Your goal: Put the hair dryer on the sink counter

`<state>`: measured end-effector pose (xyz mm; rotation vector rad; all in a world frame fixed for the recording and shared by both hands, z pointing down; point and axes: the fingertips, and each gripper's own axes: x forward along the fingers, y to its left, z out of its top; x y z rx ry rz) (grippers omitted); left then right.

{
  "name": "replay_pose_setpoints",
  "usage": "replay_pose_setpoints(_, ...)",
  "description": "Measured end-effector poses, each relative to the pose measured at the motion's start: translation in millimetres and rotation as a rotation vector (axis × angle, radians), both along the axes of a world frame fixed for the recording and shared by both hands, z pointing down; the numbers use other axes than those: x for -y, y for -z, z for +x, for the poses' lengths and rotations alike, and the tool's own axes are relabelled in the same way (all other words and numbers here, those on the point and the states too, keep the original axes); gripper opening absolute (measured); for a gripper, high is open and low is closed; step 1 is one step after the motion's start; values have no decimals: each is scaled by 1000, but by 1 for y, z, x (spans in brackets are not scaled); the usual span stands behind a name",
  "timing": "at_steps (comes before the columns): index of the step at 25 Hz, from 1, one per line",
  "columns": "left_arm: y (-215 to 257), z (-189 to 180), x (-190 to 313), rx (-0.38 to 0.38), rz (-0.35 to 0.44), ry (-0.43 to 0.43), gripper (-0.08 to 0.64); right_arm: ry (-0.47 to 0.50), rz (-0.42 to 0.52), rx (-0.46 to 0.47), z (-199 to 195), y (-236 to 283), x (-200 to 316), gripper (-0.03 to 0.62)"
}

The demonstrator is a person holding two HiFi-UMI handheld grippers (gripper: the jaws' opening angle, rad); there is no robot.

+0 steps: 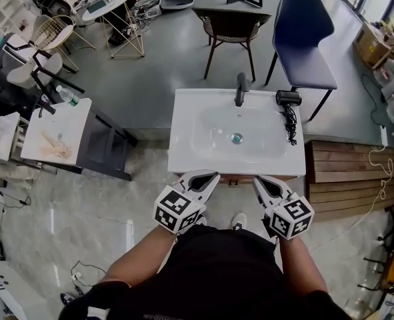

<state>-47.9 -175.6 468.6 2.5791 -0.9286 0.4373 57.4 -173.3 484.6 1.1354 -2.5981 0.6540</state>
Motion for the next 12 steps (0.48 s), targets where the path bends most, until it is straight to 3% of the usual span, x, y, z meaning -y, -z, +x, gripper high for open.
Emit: replay_pose_setpoints(12,2,0,-5,3,9,-2,0,9,-5,-7,-1,-2,-6,3)
